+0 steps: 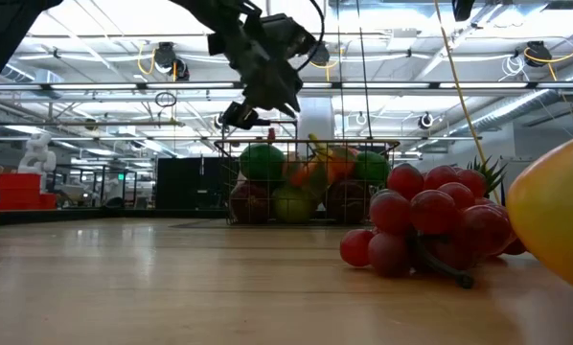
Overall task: Build produce basket
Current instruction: Put the red mango into the brown wire basket
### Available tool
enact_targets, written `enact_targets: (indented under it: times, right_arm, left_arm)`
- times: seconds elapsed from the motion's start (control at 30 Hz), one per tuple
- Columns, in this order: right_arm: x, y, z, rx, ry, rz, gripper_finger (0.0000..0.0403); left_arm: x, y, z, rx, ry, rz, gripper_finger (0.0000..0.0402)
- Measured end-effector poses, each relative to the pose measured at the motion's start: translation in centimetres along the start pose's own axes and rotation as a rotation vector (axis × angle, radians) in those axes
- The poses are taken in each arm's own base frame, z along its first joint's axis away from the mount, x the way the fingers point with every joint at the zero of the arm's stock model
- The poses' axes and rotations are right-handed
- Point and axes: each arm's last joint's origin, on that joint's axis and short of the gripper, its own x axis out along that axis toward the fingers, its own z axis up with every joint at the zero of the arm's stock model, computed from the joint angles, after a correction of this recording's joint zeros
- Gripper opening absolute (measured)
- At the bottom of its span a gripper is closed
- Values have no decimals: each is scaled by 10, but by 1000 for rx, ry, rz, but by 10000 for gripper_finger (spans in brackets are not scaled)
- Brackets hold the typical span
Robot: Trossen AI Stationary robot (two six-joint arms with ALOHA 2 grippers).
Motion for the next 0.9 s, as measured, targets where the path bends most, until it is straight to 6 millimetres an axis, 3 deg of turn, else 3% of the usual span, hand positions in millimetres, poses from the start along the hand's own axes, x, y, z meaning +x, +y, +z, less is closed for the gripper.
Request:
enact_targets:
  times: [0.3,0.53,0.73,0.9]
  right_arm:
    - [0,0,0,0,1,1,157]
    - [-1,0,0,159,5,8,157]
    - [-2,2,-3,148,72,106,157]
    - [-4,5,-4,152,123,205,157]
  left_arm:
    - [-3,-2,3,-13,-59,15,95]
    - [-27,-26,-3,80,-196,-51,108]
    - [-58,-52,-24,160,-381,-20,92]
    - [-69,-70,-48,198,-437,14,90]
